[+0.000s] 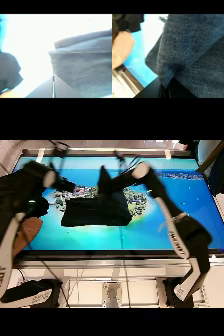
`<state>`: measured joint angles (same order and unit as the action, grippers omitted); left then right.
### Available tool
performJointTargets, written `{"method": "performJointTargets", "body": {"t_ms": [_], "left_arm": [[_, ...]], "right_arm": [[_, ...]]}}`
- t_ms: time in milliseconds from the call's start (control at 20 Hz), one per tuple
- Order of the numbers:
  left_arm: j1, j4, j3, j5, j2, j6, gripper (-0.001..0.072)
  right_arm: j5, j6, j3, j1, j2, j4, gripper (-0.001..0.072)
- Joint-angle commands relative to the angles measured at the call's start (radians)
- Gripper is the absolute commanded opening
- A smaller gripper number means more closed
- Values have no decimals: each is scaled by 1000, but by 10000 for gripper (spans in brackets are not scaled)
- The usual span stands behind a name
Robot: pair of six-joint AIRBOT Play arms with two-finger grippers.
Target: Fold the clothes and pants, and hang the long-sleeved shirts on hangers.
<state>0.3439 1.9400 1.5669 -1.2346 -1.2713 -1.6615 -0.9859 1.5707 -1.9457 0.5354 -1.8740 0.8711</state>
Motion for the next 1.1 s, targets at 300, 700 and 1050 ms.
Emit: {"method": "performJointTargets", "body": {"t_ms": [300,700,1050], "left_arm": [[-71,16,-20,-98,119,0,16],[-71,15,-62,-97,119,0,16],[-71,11,-62,-95,118,-39,15]], "right_arm": [[410,-24,-28,283,-226,-204,647],[-249,-239,-116,41,-67,347,481],[-287,-113,-9,-262,-107,163,702]]}}
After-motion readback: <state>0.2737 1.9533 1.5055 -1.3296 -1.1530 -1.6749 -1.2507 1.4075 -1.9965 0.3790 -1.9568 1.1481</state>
